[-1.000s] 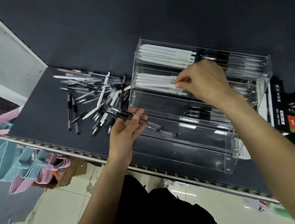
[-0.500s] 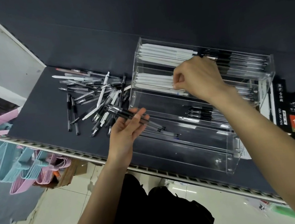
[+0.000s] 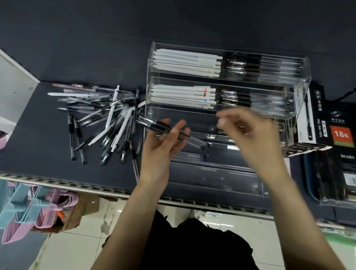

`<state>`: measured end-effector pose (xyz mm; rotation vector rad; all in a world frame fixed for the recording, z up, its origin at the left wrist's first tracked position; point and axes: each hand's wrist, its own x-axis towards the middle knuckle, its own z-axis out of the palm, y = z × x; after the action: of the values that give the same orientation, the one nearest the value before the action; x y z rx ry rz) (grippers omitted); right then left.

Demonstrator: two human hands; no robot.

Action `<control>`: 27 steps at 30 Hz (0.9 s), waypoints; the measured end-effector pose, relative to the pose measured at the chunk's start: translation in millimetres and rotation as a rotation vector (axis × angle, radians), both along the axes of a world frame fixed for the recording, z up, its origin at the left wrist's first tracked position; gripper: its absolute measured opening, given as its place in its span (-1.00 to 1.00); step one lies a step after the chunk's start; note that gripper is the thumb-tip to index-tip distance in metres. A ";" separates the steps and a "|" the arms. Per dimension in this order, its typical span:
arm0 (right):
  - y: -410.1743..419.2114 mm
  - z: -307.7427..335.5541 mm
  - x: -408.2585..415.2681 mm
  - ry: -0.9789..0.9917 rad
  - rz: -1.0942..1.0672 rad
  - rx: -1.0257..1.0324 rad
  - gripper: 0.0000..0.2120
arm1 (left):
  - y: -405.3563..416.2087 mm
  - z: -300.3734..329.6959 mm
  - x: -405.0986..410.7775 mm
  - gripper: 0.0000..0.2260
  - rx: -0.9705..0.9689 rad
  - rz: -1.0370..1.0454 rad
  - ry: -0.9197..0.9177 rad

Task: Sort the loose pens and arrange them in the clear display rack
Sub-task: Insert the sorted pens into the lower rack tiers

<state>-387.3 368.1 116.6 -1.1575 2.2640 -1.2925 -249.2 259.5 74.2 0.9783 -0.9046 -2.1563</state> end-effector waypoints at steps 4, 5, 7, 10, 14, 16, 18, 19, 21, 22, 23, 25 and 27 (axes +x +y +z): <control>8.6 -31.2 31.1 0.038 0.061 0.105 -0.89 | 16.2 0.1 -10.9 -0.81 -0.074 -0.117 -0.065; 9.4 -33.5 31.6 0.047 0.054 0.119 -0.88 | 18.7 0.1 -11.1 -0.82 -0.087 -0.132 -0.075; 11.8 -33.6 28.4 -0.011 0.052 0.120 -0.86 | 21.9 0.0 -8.9 -0.79 -0.116 -0.161 -0.089; 15.0 -28.4 19.9 -0.138 0.073 0.126 -0.85 | 26.7 -0.7 -3.4 -0.75 -0.149 -0.185 -0.105; 22.9 -24.8 -11.1 0.040 -0.019 0.128 -0.87 | 21.2 -2.8 9.7 -0.76 -0.178 -0.110 -0.166; 30.7 -25.4 -30.6 0.243 -0.069 0.169 -0.88 | 15.3 -2.0 18.6 -0.76 -0.174 -0.074 -0.209; 39.0 -30.2 -46.2 0.365 -0.102 0.200 -0.89 | 12.5 -0.3 24.7 -0.77 -0.170 -0.060 -0.225; 42.6 -33.8 -51.8 0.405 -0.105 0.207 -0.89 | 12.8 0.4 26.3 -0.77 -0.174 -0.065 -0.229; 48.4 -42.2 -59.7 0.505 -0.108 0.231 -0.90 | 15.9 0.5 27.8 -0.75 -0.186 -0.079 -0.235; 51.0 -45.6 -63.1 0.549 -0.109 0.244 -0.90 | 18.1 -0.2 27.8 -0.73 -0.186 -0.079 -0.234; 53.0 -48.0 -66.2 0.579 -0.106 0.255 -0.90 | 20.2 -1.1 27.4 -0.69 -0.179 -0.073 -0.229; 55.3 -49.5 -69.4 0.628 -0.081 0.265 -0.92 | 24.3 -2.2 25.7 -0.62 -0.153 -0.049 -0.204; 55.8 -50.4 -71.1 0.711 -0.044 0.278 -0.94 | 27.9 -3.5 23.1 -0.58 -0.137 -0.035 -0.175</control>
<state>-458.3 423.9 66.2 -1.6445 2.8369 -0.5803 -226.1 287.4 70.7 1.1020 -1.1450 -2.0296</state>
